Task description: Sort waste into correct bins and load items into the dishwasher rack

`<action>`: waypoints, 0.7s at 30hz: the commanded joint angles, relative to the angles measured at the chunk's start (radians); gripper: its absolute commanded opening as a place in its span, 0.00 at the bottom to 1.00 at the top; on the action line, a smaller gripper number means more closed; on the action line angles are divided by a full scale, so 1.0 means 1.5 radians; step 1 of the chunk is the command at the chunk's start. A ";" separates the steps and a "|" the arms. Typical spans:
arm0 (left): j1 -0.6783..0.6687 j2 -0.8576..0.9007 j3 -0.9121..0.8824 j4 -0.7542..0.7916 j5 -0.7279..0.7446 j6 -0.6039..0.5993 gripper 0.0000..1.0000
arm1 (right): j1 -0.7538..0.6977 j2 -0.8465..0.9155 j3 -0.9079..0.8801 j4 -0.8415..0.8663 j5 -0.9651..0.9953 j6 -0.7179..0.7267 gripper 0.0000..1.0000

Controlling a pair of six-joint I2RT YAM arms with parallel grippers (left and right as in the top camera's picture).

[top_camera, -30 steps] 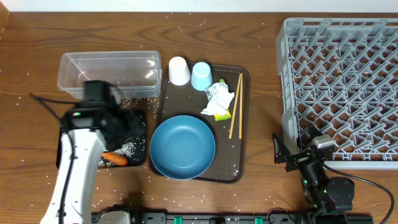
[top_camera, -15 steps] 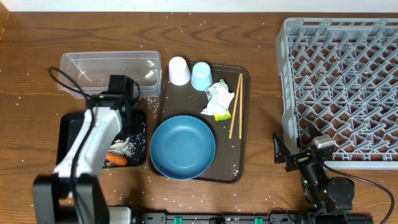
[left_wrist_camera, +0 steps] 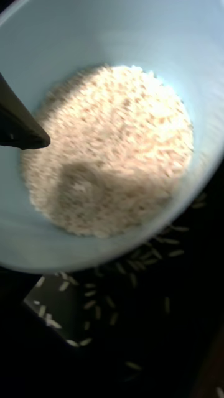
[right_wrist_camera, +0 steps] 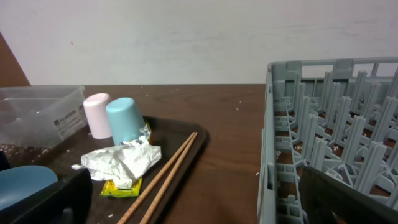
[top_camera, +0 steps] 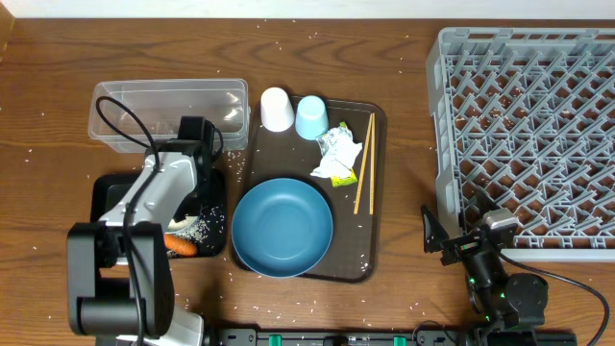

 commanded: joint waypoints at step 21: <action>-0.001 -0.094 0.010 0.000 0.081 0.004 0.06 | 0.006 -0.003 -0.001 -0.003 0.002 -0.005 0.99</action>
